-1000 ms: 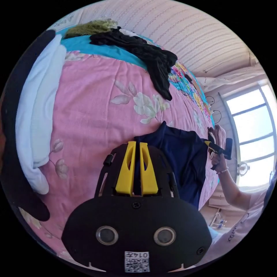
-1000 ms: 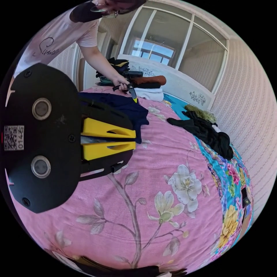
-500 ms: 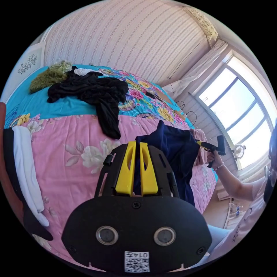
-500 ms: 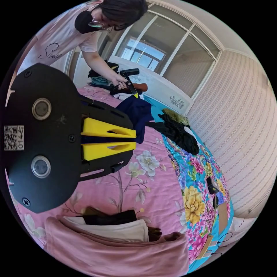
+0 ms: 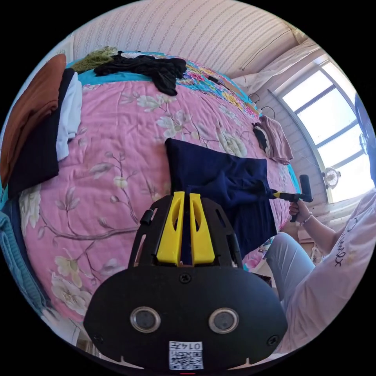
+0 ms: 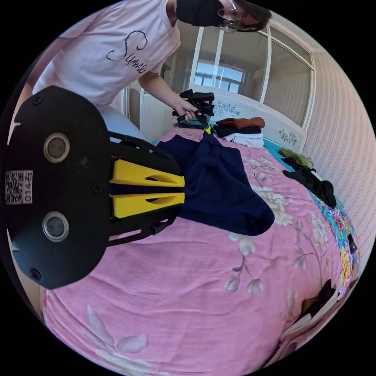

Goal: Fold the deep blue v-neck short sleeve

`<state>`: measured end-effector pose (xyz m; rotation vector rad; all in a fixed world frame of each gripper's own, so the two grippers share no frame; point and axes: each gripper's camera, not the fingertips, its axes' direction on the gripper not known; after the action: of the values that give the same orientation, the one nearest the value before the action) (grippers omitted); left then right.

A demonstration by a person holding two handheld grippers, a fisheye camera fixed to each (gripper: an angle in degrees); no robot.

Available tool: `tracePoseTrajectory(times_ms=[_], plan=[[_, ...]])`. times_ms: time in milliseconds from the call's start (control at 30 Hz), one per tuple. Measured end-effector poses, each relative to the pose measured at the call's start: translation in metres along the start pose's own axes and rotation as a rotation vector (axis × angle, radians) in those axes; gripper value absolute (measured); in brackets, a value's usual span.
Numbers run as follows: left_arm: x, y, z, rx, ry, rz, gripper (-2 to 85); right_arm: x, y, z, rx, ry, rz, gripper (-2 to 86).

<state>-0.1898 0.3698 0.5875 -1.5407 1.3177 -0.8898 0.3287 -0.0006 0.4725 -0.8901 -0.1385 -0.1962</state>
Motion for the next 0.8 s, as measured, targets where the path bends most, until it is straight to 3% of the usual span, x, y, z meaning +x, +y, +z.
tracePoseTrajectory(times_ms=[300,500,567,800], plan=[[0.013,0.083,-0.009,0.093,0.021,0.004,-0.3,-0.012,0.072,0.007,0.091,-0.017,-0.08,1.5],[0.016,0.131,-0.007,0.111,0.034,0.015,0.3,-0.054,0.126,0.035,0.107,0.111,-0.227,1.8],[0.019,0.148,-0.004,0.063,-0.049,-0.03,0.8,-0.063,0.143,0.053,0.059,0.246,-0.19,1.9],[0.062,0.185,-0.039,0.145,-0.095,-0.025,0.5,-0.111,0.171,0.046,0.126,0.309,-0.169,3.4]])
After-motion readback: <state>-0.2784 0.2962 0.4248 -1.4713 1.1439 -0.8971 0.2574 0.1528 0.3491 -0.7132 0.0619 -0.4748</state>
